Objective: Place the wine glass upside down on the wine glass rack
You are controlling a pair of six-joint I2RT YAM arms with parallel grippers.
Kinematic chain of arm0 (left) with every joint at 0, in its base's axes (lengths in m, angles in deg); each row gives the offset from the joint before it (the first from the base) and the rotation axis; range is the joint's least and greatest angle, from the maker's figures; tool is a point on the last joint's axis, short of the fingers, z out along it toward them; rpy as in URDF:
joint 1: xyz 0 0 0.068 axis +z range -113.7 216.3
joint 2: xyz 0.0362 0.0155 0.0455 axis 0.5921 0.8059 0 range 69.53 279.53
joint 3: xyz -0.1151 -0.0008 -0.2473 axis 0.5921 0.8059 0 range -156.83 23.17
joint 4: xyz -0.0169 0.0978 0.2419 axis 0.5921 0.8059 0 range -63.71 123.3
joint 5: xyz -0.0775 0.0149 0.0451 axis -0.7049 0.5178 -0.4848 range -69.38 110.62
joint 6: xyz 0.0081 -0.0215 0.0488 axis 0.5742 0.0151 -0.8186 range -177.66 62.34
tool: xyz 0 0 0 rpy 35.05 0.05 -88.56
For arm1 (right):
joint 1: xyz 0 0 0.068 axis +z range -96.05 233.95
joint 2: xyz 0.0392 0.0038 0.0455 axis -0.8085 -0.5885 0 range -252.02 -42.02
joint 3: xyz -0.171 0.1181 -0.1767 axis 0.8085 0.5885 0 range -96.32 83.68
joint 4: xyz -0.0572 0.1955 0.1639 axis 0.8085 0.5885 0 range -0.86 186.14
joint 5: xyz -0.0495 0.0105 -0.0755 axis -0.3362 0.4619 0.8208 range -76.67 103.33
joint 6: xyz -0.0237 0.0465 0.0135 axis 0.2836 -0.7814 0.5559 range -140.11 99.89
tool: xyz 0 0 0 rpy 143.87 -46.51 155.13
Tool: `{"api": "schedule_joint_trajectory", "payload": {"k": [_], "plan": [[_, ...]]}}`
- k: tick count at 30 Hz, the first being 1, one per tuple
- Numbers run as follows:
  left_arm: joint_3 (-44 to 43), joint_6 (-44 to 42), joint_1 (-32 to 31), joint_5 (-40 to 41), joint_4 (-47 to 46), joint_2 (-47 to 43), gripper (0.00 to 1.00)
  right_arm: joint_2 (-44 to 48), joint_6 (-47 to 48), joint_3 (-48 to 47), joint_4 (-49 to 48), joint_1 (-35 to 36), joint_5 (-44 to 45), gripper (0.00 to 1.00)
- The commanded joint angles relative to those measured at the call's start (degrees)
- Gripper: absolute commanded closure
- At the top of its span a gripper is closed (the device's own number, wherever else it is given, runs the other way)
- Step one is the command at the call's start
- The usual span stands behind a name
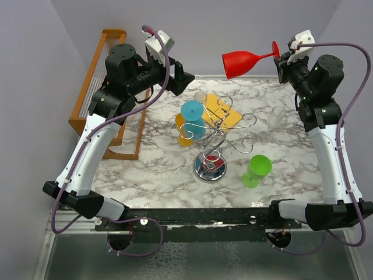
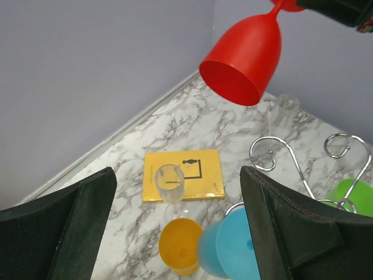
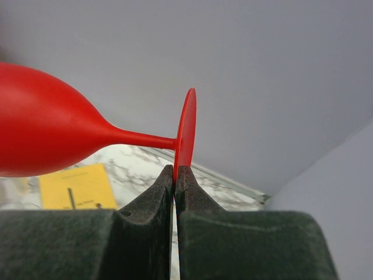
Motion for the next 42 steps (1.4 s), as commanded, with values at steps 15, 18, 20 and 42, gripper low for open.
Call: {"api": "schedule_joint_trajectory", "payload": {"k": [15,18,20,42], "plan": [[0.17,-10.43,0.53,7.81,4.10,-2.65,0.10,1.02,49.55,-0.35,17.28,0.53,2.81,0.99],[0.38,-11.53,0.79,9.20,4.04,-2.47,0.10,0.15,53.63,-0.52,21.01,1.07,1.64,0.99],[1.17,-11.97,0.94,10.12,3.39,-2.69,0.10,-0.14,56.16,-0.19,22.18,1.34,0.94,0.99],[3.57,-12.77,5.38,10.00,4.42,-3.44,0.10,-2.98,73.11,-10.80,43.02,1.83,-23.83,0.99]]}}
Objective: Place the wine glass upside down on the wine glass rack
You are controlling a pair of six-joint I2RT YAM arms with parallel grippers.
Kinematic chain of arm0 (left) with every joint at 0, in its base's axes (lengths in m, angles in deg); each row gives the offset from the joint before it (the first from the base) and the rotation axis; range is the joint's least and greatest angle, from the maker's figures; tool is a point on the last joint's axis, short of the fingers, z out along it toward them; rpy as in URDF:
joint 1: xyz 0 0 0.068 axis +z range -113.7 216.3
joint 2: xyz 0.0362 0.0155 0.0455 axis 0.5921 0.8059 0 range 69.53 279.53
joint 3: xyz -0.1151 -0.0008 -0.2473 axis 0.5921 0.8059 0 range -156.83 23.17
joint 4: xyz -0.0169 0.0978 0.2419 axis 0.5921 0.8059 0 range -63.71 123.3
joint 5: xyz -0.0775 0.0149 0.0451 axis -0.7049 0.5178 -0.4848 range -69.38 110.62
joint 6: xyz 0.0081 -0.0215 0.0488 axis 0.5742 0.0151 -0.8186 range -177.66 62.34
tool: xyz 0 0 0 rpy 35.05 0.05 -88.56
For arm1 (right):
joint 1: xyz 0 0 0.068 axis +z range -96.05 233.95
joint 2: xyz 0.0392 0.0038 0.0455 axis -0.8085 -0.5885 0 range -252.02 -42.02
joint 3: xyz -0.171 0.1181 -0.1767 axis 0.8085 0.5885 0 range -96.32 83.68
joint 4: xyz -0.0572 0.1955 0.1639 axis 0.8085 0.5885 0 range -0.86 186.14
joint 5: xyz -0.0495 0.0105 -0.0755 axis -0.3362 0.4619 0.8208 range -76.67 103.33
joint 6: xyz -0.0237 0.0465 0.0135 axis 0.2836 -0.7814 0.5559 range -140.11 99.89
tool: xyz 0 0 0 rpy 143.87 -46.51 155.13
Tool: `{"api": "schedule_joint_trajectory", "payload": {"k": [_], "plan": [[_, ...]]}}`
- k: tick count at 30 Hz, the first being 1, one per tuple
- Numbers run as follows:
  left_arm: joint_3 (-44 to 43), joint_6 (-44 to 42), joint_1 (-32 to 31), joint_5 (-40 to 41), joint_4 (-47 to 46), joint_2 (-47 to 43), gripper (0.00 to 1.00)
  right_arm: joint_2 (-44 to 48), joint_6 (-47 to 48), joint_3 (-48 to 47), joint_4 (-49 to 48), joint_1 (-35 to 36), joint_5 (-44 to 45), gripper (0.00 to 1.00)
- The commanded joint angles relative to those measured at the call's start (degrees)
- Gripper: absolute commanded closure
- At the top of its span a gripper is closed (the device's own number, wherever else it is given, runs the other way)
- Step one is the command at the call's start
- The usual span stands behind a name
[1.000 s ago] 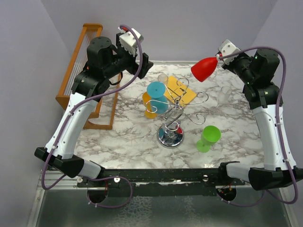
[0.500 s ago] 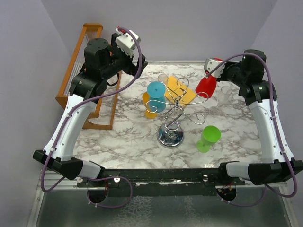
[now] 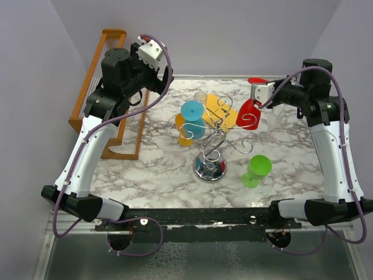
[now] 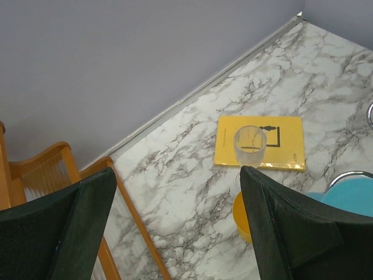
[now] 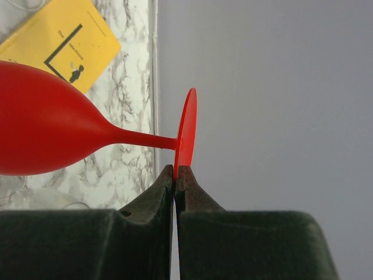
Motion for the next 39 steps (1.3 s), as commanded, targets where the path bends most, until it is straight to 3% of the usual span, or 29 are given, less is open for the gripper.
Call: {"api": "schedule_joint_trajectory", "payload": {"k": [1,19,39], "plan": [[-1.47,-0.35,0.53,-0.06,0.71,-1.26,0.10,-0.34,4.63,-3.63,7.83,0.60,-8.60,0.99],[-2.40,-2.16,0.71,-0.20,2.06,-1.31,0.10,0.88,19.98,-6.32,20.76,0.88,-23.55,0.99],[-1.69,-1.98,0.75,-1.18,1.54,-1.01,0.10,1.31,25.46,-5.23,27.20,0.88,-31.05,0.99]]}}
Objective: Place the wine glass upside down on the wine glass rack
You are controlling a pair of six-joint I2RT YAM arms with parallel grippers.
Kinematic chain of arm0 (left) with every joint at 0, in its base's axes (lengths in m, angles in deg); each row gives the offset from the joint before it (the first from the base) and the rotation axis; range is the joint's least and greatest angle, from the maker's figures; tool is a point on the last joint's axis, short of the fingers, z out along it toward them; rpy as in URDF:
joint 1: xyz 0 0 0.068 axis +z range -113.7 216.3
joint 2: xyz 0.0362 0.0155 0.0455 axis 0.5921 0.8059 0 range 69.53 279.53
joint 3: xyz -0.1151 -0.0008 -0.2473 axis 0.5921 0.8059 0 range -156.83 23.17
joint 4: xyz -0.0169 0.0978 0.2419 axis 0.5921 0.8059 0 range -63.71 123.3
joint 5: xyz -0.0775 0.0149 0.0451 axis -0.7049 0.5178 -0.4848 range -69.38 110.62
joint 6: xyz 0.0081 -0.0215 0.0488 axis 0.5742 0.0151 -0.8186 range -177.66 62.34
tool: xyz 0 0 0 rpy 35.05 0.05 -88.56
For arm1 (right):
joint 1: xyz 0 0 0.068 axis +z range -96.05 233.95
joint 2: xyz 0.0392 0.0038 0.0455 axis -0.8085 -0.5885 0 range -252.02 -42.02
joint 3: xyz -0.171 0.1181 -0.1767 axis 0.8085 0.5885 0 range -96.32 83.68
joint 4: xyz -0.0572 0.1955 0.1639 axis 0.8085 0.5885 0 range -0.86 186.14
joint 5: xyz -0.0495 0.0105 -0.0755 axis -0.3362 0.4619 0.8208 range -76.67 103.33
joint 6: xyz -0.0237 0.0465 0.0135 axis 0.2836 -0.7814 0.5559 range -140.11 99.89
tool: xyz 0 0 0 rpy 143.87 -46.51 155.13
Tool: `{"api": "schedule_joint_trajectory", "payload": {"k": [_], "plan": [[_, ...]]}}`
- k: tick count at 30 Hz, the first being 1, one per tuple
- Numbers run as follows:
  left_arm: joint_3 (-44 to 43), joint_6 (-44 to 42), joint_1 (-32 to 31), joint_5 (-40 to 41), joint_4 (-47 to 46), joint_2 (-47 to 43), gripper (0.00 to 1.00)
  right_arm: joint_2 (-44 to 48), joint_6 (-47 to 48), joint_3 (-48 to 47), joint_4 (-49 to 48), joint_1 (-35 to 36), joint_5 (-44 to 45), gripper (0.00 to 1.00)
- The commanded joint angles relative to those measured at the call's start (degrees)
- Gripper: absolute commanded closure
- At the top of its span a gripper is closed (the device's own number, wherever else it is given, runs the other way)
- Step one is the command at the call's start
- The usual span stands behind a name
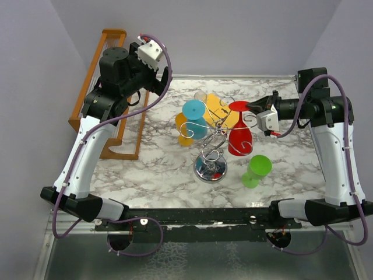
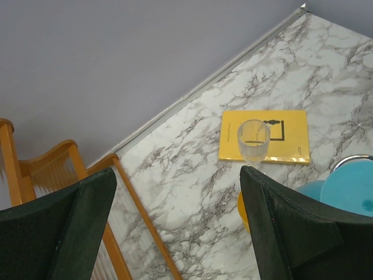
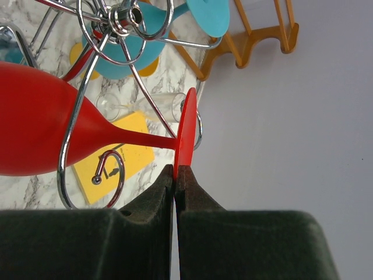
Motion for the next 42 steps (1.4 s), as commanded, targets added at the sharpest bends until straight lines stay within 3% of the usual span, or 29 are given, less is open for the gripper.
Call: {"api": "schedule_joint_trajectory", "payload": {"k": [1,11,23,36,42], "plan": [[-0.20,-0.09,0.27,-1.15,-1.02,-0.83,0.10,1.56,1.20,-0.28,3.17,0.24,-3.84,0.99],[1.07,-0.19,0.29,-1.82,-1.58,-1.20,0.10,4.88,-4.50,0.43,2.82,0.24,-0.45,0.99],[0.72,0.05,0.25,-3.07,-1.24,-1.31,0.10,7.74,-18.19,3.62,-4.71,0.24,11.06,0.99],[0.80,-0.29,0.25,-4.03,-0.89,-0.64,0.10,7.89,-21.40,5.22,-7.31,0.24,15.80,0.99],[0.96,-0.51,0.24,-4.36,-0.85,-0.72,0.10,8.13,-20.88,4.50,-5.44,0.24,13.25,0.99]]}}
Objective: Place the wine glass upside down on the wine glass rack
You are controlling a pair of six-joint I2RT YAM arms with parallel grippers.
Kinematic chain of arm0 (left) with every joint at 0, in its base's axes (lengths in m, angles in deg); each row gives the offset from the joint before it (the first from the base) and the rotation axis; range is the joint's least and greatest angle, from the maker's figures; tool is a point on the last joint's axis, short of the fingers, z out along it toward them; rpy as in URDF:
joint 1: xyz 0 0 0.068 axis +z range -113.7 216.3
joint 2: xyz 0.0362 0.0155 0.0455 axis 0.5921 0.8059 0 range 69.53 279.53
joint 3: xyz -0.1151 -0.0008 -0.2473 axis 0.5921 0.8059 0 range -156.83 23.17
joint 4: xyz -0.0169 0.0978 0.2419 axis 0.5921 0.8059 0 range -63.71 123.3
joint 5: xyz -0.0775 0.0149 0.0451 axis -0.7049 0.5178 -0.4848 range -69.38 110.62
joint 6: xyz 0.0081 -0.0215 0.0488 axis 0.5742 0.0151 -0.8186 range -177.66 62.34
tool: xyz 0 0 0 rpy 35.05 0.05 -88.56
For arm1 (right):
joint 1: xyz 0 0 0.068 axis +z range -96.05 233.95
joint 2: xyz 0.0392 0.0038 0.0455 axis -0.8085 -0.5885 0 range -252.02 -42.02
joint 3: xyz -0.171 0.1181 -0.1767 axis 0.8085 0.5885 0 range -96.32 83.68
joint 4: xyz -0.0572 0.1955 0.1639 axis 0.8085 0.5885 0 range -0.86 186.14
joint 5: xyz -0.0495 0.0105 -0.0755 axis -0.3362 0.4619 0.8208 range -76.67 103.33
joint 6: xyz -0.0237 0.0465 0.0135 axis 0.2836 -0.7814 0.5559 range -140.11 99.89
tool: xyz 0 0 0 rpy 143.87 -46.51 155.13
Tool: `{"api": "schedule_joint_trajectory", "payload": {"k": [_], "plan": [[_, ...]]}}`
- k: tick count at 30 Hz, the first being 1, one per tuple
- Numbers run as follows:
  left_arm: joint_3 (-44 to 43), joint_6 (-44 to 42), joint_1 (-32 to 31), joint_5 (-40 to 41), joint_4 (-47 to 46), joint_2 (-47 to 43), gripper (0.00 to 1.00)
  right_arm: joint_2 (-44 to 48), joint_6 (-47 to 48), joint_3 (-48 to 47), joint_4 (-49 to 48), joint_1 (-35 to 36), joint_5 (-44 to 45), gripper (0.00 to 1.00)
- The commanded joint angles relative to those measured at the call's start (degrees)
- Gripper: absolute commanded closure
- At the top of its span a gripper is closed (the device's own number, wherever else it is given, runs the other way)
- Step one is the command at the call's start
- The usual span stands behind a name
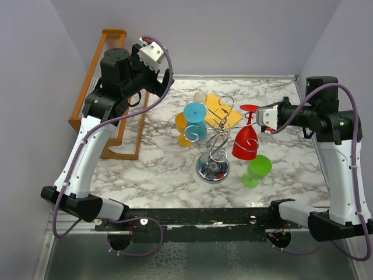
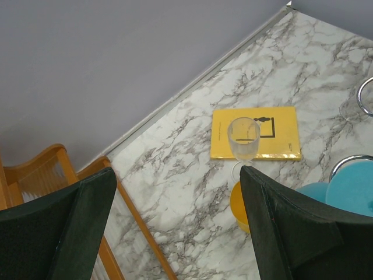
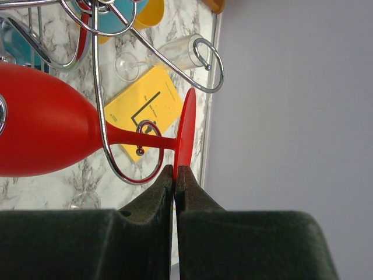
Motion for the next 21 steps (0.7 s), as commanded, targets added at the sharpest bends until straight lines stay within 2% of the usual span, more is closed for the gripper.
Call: {"api": "schedule_joint_trajectory", "payload": {"k": [1,21], "plan": [[0.14,-0.55,0.25,-1.93,-0.76,-0.65,0.10,0.78,-0.54,-0.10,-0.43,0.13,0.56,0.99],[2.06,-0.61,0.25,-3.33,-1.37,-1.77,0.10,2.77,-5.14,3.35,-5.28,0.13,6.68,0.99]]}}
